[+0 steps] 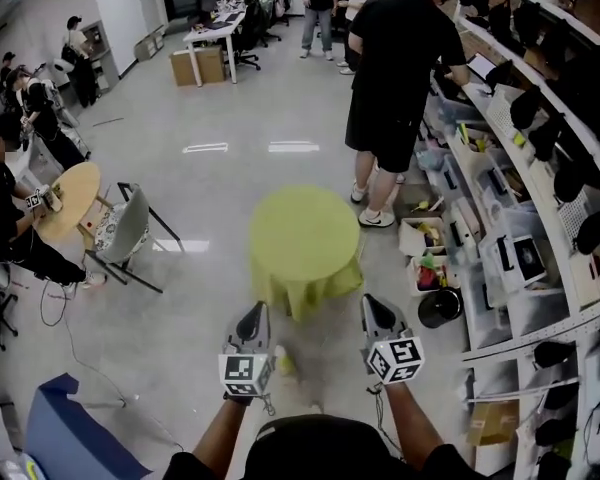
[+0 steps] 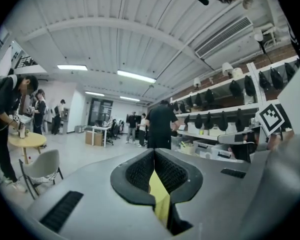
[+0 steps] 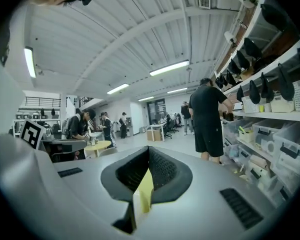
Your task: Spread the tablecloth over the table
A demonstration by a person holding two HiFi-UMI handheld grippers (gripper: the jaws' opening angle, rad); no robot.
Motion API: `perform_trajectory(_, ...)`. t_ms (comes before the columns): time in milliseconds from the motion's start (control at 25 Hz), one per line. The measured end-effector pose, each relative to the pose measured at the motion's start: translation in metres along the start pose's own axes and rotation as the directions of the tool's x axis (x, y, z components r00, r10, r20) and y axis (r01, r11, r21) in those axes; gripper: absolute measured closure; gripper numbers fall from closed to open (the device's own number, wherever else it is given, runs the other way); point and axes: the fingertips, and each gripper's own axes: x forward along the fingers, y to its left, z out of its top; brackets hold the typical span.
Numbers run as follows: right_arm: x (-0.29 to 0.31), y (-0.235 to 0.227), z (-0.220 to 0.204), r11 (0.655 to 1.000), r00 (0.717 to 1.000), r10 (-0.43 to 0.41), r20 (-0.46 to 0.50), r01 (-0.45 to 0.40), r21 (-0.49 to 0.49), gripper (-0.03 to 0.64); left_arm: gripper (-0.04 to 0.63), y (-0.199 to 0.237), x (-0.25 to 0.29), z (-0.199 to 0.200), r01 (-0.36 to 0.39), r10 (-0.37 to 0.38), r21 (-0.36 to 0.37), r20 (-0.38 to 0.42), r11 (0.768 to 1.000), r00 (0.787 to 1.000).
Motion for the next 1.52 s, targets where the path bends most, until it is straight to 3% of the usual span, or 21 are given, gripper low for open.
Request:
perform_trajectory(200,-0.084,0.022,-0.012,1.000,1.000,0.020,0.002,-0.020,0.007,0.615,0.575,-0.054,-0.077,-0.004,0.007,-0.007,0.011,-0.011,1.000,1.000)
perform_trajectory(440,-0.134,0.044,-0.012,0.999,0.999,0.031,0.020,-0.031,0.013,0.615,0.575,-0.073,-0.127,0.006,-0.008,0.008,0.034,0.020,0.999,1.000)
perform_trajectory(760,-0.141,0.068,0.007,0.999,0.999,0.044,0.030,-0.043,-0.019,0.615,0.575,-0.075,-0.140,0.026,0.011,-0.013,0.040,0.061,0.999,0.998)
perform_trajectory(1520,-0.127,0.114,0.019,0.999,0.999,0.003,0.045,-0.001,-0.034,0.615,0.575,-0.022,-0.155,0.044,0.000,-0.005,0.076,0.066,0.997,0.998)
